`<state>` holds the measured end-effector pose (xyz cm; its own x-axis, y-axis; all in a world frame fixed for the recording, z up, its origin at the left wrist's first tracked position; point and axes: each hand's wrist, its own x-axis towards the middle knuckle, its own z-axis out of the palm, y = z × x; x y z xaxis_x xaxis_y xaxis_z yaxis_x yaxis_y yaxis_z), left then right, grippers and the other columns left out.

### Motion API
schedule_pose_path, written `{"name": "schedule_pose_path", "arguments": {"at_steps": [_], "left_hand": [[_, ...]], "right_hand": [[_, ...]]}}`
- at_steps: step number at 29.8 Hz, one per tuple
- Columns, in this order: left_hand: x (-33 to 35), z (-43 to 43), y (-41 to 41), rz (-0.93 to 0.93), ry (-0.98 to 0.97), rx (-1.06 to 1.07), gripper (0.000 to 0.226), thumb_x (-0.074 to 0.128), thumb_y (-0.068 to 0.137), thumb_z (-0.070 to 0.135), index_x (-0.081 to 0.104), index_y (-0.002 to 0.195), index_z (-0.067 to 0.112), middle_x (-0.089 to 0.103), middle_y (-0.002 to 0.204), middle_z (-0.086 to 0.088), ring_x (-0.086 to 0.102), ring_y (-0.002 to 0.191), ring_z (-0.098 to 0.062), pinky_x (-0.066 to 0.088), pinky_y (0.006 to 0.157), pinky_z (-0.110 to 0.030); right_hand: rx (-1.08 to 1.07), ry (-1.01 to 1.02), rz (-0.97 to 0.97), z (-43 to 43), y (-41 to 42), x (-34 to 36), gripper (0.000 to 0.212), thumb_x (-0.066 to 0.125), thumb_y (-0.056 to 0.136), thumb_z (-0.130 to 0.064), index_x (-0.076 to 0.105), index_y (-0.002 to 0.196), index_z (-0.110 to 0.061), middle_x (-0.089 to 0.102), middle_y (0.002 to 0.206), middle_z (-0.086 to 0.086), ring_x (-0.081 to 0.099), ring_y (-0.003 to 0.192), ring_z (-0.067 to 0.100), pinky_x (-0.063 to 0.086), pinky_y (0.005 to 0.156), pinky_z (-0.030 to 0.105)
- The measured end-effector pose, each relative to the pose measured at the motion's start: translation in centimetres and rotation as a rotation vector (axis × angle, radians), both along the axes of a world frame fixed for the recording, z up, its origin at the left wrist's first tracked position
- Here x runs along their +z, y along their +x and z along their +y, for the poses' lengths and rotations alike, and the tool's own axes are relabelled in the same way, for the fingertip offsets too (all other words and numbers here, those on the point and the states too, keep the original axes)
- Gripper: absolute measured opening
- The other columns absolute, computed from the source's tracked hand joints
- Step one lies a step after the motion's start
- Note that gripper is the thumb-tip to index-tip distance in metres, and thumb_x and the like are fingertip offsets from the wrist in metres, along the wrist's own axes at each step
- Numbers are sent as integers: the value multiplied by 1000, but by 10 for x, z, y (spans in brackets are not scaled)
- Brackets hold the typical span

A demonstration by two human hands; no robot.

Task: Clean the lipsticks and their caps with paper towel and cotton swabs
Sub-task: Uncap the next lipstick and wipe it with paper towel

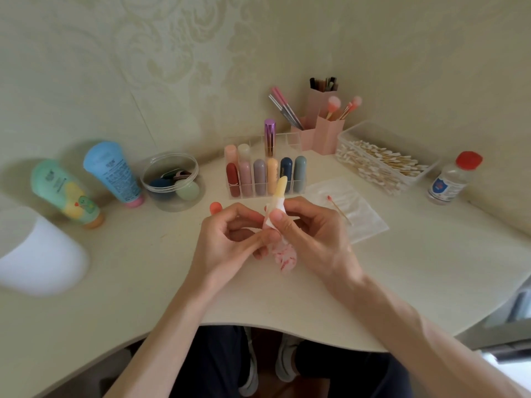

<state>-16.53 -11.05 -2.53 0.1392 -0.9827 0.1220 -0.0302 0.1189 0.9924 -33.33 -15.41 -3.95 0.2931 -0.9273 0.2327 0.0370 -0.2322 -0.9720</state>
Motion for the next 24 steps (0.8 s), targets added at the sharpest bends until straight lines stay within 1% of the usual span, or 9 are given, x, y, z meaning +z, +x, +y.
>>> {"name": "schedule_pose_path", "arguments": {"at_steps": [3, 7, 11, 14, 17, 18, 20, 22, 24], "left_hand": [[2, -1, 1, 61, 32, -110, 32, 74, 84, 18, 70, 109, -2, 78, 85, -19, 76, 70, -35, 58, 58, -29], [0, 0, 2, 13, 4, -30, 27, 81, 77, 16, 73, 94, -3, 77, 76, -16, 73, 61, -27, 59, 60, -28], [-1, 2, 0, -101, -22, 54, 29, 88, 66, 26, 68, 79, 10, 74, 69, -7, 68, 54, -19, 55, 59, -25], [-1, 2, -1, -108, -33, 51, 28, 89, 68, 23, 67, 80, 10, 75, 71, -6, 69, 55, -17, 55, 59, -22], [-1, 0, -1, -75, -13, 44, 26, 86, 76, 12, 71, 95, 6, 78, 79, -7, 72, 61, -21, 55, 59, -23], [0, 0, -1, -45, 0, 42, 29, 85, 78, 10, 71, 103, 7, 79, 83, -7, 74, 64, -23, 56, 58, -24], [2, 0, -1, 7, 23, 44, 33, 80, 84, 7, 71, 115, 11, 80, 93, -7, 77, 72, -27, 56, 58, -25], [4, 1, 0, 19, 37, 44, 28, 75, 91, 10, 71, 119, 11, 80, 102, -4, 78, 81, -28, 56, 58, -25], [3, 2, 0, 4, 37, 41, 23, 72, 95, 15, 71, 118, 12, 80, 108, -1, 78, 88, -26, 55, 58, -26]], "right_hand": [[-11, 4, -15, 1, -2, 2, 20, 71, 100, -30, 80, 109, -14, 78, 104, 5, 74, 96, 34, 54, 83, 65], [2, -24, 13, 1, -2, -1, 20, 73, 98, -34, 81, 105, -18, 79, 102, 5, 73, 93, 40, 53, 79, 66], [9, 17, 30, 0, -1, -4, 21, 77, 96, -36, 82, 106, -19, 79, 103, 5, 74, 95, 38, 55, 82, 66], [-12, -7, 48, -1, -1, -3, 22, 77, 95, -37, 82, 106, -19, 79, 102, 4, 74, 95, 36, 54, 81, 65], [-40, -14, 37, -2, -1, -3, 23, 78, 94, -34, 82, 105, -15, 80, 100, 5, 73, 91, 39, 55, 78, 62], [-59, -2, 25, -2, -3, -2, 21, 79, 94, -31, 82, 105, -13, 80, 99, 5, 73, 90, 39, 56, 78, 60], [-117, 17, 3, -1, -6, 1, 18, 79, 93, -24, 82, 104, -10, 80, 91, 7, 73, 83, 31, 60, 75, 48], [-159, 54, -31, 2, -9, 5, 16, 77, 94, -20, 81, 103, -7, 75, 82, 19, 66, 68, 24, 55, 61, 29], [-190, 94, -34, 3, -12, 9, 14, 76, 95, -19, 80, 103, -9, 69, 80, 25, 60, 62, 21, 50, 54, 21]]}}
